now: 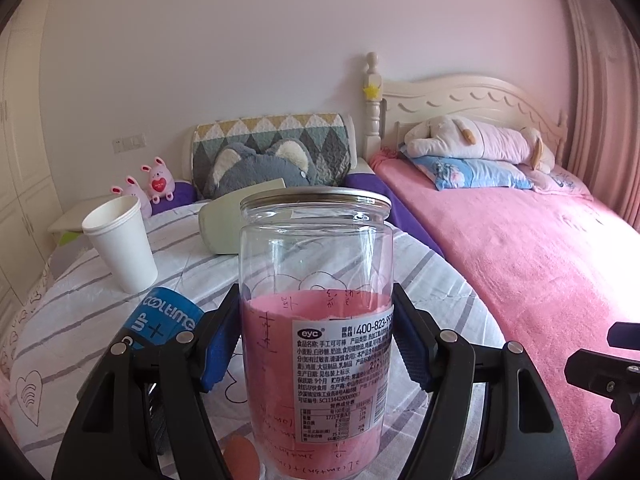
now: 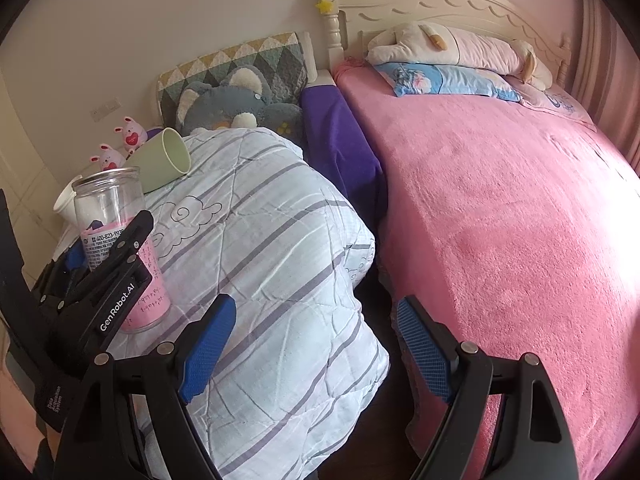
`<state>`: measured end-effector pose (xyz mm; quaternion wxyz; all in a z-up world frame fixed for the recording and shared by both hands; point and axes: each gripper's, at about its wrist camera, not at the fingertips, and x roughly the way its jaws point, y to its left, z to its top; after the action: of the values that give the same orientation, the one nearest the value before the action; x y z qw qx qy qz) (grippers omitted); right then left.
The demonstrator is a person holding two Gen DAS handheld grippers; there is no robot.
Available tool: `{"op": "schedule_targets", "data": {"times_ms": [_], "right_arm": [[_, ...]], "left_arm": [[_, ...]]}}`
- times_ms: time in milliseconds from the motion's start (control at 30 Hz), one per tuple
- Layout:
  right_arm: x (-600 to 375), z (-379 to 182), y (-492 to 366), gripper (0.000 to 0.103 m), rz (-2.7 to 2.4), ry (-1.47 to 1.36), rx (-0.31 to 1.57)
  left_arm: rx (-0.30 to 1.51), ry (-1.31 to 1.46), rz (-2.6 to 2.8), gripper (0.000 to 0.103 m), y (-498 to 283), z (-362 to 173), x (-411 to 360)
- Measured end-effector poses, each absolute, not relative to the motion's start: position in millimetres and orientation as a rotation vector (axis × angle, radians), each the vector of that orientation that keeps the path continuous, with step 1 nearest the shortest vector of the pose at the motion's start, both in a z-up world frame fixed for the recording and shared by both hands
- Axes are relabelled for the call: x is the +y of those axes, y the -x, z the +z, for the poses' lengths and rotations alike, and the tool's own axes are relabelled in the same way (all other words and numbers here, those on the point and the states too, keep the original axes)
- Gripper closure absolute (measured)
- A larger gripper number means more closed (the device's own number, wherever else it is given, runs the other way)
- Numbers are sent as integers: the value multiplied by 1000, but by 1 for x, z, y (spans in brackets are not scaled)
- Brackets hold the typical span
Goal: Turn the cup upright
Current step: 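Lift the jar with the left gripper and turn it opening-up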
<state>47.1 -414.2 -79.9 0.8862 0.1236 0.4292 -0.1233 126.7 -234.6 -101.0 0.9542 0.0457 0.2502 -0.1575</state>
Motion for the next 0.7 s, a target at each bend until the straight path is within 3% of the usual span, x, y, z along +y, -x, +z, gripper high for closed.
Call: {"op": "schedule_targets", "data": {"times_ms": [700], "right_arm": [[-395,-69,-28,19,-242,-239,862]], "left_arm": [[426,-76,-323,32,-116,-79,-228]]}}
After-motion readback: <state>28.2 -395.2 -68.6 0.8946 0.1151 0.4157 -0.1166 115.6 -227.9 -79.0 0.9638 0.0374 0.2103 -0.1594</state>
